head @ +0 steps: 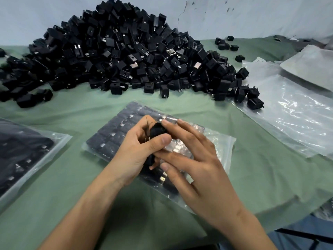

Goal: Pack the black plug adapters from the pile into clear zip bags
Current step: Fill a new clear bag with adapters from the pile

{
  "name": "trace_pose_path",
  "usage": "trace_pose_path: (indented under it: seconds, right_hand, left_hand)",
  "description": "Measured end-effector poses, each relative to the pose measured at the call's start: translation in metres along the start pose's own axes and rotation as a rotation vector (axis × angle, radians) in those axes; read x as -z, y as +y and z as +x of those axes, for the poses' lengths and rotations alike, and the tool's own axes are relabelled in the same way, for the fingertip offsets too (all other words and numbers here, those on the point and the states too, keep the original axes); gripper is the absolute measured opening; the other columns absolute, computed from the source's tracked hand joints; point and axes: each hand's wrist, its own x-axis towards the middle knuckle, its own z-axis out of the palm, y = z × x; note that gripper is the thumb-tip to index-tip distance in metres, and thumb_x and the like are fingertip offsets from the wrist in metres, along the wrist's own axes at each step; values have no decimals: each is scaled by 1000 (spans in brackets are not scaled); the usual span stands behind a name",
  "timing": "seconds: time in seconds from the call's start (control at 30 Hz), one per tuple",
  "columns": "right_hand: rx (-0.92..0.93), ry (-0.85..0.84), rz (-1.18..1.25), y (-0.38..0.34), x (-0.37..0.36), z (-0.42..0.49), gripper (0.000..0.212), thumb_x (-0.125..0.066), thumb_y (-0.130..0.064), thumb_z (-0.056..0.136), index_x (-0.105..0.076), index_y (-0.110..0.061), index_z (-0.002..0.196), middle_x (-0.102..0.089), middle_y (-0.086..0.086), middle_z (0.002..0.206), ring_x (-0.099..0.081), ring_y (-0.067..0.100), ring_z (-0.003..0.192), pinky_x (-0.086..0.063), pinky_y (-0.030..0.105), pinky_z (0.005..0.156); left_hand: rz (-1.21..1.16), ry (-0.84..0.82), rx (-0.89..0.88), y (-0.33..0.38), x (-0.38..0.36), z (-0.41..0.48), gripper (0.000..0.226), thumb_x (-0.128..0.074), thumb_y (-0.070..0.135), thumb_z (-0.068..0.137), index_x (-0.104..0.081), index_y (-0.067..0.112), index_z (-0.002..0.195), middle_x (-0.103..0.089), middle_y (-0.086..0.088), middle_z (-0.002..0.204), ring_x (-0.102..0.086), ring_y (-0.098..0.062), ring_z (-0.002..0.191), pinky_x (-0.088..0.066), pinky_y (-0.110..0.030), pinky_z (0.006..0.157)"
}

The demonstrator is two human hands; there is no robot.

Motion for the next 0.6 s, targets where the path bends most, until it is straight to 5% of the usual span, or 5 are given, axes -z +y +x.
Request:
trace_pose_path:
  seconds: [0.13, 0.27, 0.6]
  right_hand:
    - [-19, 66, 1, 5, 1, -5, 27, -54, -26, 92, -70, -23, 114, -48, 5, 140, -41, 25, 132, -37, 49, 102]
    - [-78, 63, 110, 8, 5, -8, 32, -50, -28, 93, -63, -30, 123, -45, 0, 140, -41, 17, 131, -38, 44, 104]
    - [-78, 11, 87, 14, 12, -15, 29, -52, -29, 93, -68, -28, 116, -44, -2, 141, -37, 18, 135, -35, 47, 106]
  left_hand:
    - [-36, 11, -7, 1, -2, -1, 64, -81, 64, 56, -48, 17, 84, -64, -11, 80, -47, -12, 45, -35, -18, 36]
    - [-105, 3, 8, 0, 2, -2, 26, -65, 39, 75, -62, 25, 96, -57, -4, 68, -46, -11, 45, -34, -19, 38]
    - [-24, -44, -12, 0, -1, -1, 22, -62, 32, 76, -68, 27, 96, -60, 0, 71, -47, -11, 46, -34, -18, 39]
